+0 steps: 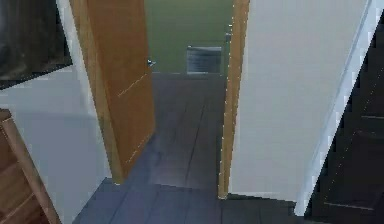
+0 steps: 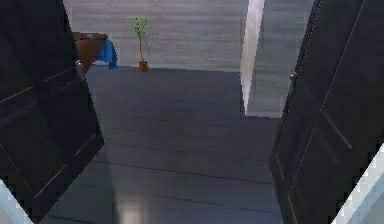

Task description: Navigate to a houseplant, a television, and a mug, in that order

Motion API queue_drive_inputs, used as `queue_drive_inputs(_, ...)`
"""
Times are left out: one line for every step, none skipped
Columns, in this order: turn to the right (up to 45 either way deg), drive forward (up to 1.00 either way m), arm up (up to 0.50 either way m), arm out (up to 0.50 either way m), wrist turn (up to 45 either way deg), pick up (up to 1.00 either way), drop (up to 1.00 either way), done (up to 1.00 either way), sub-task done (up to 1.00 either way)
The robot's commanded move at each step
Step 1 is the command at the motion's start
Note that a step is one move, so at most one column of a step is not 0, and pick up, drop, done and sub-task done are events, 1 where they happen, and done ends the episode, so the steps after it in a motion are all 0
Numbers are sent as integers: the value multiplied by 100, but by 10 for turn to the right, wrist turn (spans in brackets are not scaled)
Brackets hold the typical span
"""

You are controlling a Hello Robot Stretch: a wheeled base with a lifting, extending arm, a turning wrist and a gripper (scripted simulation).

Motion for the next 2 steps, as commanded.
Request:
queue_drive_inputs(0, 100, 0, 0, 0, 0, 0, 0, 0)
queue_drive_inputs(0, 100, 0, 0, 0, 0, 0, 0, 0)
